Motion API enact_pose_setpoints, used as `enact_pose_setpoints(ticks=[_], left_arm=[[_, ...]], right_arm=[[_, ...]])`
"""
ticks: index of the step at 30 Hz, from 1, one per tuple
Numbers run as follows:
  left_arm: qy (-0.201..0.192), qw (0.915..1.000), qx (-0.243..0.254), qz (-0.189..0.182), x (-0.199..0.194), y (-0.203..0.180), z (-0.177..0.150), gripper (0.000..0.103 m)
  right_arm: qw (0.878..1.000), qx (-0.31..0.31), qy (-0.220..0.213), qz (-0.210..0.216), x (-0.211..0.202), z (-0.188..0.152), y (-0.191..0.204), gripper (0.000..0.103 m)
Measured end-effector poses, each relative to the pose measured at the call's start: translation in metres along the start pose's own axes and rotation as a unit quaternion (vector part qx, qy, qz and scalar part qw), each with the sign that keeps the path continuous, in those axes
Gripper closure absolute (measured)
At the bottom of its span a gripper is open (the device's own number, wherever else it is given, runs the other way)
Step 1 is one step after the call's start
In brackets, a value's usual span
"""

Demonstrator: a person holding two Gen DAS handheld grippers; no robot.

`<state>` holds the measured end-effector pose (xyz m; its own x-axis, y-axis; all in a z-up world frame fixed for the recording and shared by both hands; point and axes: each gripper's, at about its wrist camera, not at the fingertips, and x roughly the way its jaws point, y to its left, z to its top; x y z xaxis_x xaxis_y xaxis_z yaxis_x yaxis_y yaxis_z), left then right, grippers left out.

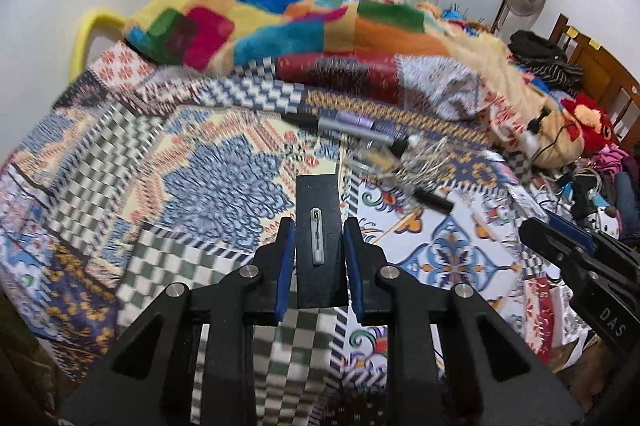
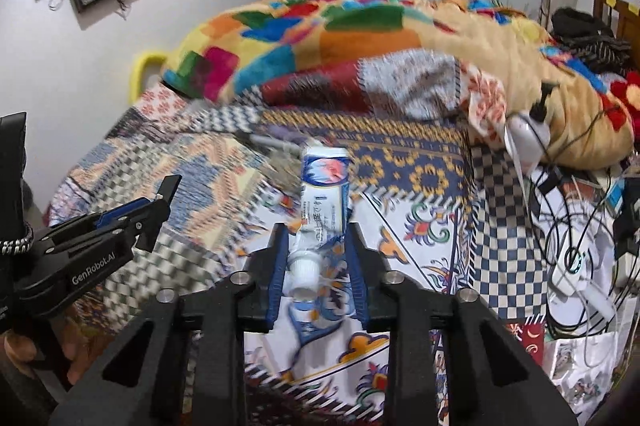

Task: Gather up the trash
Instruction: 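Grasp the black clip with the left gripper and lift it, then carry the black clip and toothpaste tube with both grippers over the white bin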

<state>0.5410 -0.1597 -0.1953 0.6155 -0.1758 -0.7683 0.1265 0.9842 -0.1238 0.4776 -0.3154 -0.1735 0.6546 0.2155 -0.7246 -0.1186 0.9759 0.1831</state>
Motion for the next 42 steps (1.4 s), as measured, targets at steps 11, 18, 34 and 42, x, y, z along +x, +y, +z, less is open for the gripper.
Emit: enact_pose_setpoints(ticks=[11, 18, 34, 42], left_arm=[[-0.046, 0.9988, -0.006, 0.014, -0.093, 0.015, -0.013, 0.080], [-0.052, 0.9979, -0.027, 0.027, -0.136, 0.044, -0.038, 0.080], [-0.062, 0.9895, -0.093, 0.092, -0.229, 0.139, -0.117, 0.080], [-0.059, 0.9816, -0.136, 0.120, -0.265, 0.190, -0.167, 0.080]], right_arm=[[0.999, -0.043, -0.019, 0.010, -0.041, -0.004, 0.042, 0.087], [0.997, -0.066, -0.020, 0.032, -0.066, -0.012, 0.073, 0.087], [0.982, -0.158, -0.016, 0.104, -0.108, -0.055, 0.195, 0.087], [0.969, -0.201, 0.017, 0.142, -0.107, -0.089, 0.254, 0.087]])
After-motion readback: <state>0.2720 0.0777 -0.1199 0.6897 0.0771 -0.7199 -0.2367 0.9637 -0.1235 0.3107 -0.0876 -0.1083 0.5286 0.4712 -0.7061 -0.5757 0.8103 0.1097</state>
